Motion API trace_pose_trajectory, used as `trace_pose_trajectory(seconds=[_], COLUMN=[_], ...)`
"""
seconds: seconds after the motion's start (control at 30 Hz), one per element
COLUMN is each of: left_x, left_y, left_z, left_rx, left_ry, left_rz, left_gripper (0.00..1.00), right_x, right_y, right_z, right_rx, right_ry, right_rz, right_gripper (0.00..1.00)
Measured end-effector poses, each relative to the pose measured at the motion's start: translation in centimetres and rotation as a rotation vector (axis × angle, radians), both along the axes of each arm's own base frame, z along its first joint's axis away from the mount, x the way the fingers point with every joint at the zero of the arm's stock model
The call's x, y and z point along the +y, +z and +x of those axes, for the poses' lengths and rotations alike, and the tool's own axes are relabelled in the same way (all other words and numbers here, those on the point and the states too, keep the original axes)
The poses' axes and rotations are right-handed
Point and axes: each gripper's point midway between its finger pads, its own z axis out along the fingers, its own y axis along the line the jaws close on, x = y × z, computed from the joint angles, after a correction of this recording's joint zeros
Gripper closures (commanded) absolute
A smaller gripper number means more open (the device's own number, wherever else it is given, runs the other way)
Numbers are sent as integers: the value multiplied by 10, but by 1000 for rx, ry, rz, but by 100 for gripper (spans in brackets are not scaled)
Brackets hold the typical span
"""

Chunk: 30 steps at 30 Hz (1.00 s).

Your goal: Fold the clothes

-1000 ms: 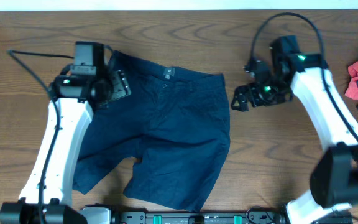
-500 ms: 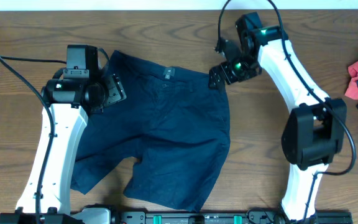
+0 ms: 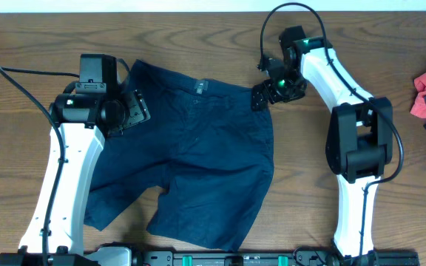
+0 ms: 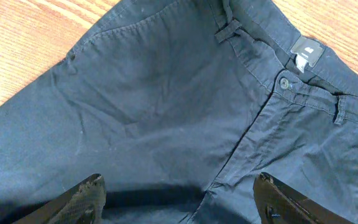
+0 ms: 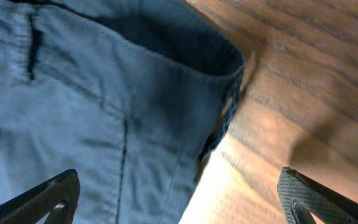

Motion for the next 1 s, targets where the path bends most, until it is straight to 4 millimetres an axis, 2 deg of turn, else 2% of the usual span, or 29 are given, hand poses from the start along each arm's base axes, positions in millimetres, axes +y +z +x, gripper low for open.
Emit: trace_pose_trajectory(seconds=[0.17, 0.33, 0.43, 0.47, 0.5, 0.53, 0.57, 0.6, 0.73, 0.87, 1.0], left_x=[0, 0, 0, 0, 0, 0, 0, 0, 0, 0, -1], left_y=[0, -1, -1, -1, -1, -2, -2, -2, -3, 2, 4], left_z=[-1, -3, -3, -3, -4, -4, -4, -5, -10, -13, -15], left_rx=[4, 14, 15, 15, 15, 17, 18, 22, 38, 28, 27], left_ry=[-3, -5, -6, -6, -6, -6, -6, -6, -6, -6, -9], left_rz=[2, 2, 3, 3, 3, 3, 3, 3, 4, 4, -4], left_gripper=[22, 22, 22, 22, 22, 22, 22, 23, 26, 27, 27], right_x=[2, 13, 23, 25, 29, 32, 33, 35, 45, 48, 34], right_y=[-5, -7, -6, -7, -9, -11, -12, -15, -22, -22, -20], right_z=[6, 2, 0, 0, -2, -2, -2, -2, -5, 5, 19], right_rx=[-30, -30, -33, -33, -31, -29, -29, -25, -8, -29, -31], right_ry=[34, 80, 107, 115, 128, 132, 136, 139, 136, 81, -21], right_rz=[9, 37, 61, 67, 73, 76, 77, 79, 101, 105, 83], right_gripper=[1, 1, 13, 24, 44, 70, 92, 99, 99, 99, 99])
